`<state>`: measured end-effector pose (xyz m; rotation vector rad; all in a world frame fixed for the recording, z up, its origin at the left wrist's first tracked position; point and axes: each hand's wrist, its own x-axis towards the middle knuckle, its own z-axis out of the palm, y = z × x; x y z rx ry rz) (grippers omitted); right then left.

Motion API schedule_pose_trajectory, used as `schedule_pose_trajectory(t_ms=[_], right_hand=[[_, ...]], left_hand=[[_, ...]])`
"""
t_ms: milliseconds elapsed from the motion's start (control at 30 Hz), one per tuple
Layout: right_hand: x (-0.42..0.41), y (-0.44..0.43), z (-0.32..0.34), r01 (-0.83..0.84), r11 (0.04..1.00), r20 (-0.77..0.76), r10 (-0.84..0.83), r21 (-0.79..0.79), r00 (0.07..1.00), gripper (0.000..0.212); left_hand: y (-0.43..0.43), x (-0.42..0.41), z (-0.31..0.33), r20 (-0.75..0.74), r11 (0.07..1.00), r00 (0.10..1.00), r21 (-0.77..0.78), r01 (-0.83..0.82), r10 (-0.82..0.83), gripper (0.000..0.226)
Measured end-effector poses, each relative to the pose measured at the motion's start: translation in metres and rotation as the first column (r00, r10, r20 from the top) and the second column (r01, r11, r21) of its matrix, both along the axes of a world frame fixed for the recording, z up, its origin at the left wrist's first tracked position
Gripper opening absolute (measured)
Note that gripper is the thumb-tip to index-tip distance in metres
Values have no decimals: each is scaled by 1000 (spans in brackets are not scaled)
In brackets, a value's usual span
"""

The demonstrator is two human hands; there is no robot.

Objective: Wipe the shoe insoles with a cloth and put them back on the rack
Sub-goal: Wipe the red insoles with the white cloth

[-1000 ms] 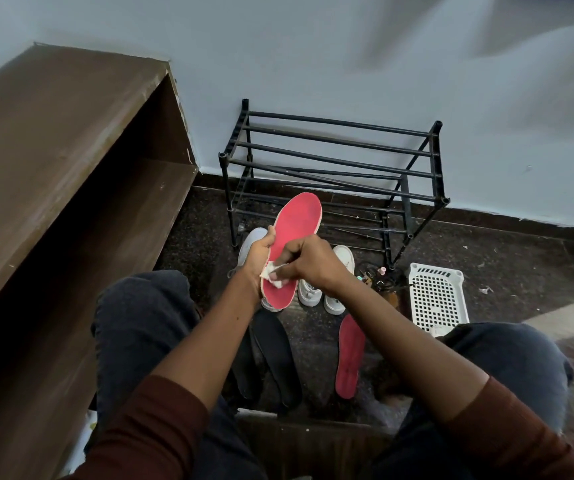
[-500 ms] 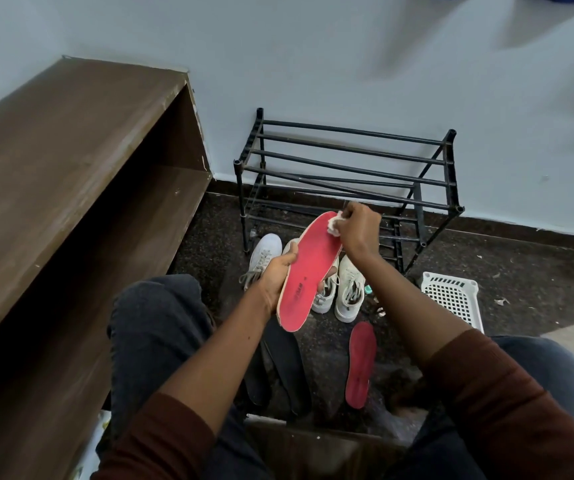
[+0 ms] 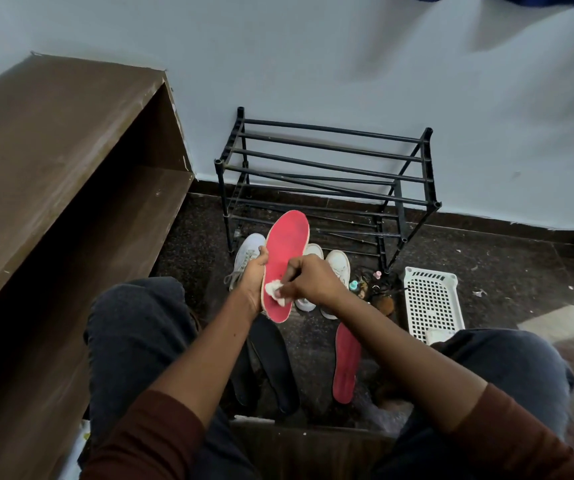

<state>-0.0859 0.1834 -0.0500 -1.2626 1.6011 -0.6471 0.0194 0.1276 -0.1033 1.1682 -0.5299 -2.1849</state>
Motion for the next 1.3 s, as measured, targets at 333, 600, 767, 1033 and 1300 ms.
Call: schedule_pose_trajectory(t_ms=[333,600,767,1033,1300], right_hand=[[-28,3,-23,106,903,500,-325,417,803,25],[-52,14,-101,169,808,465,-481,564,743,20],[-72,34,-172,183,757,360,-490,627,794,22],[-78,54,-276,162,675,220,-443,719,869,27],[-72,68,-357,146,632,131,-370,761,920,24]], left_hand=[[10,-7,-24,67,998,997,-48,-43,46,39],[31,-34,-84,304,977,953,-203,63,2,31],[46,-35,-128,414,954,868,4,300,-274,28],[69,-52,-230,542,922,748,265,281,-384,27],[72,-63,-318,725,921,570,274,276,-386,41]])
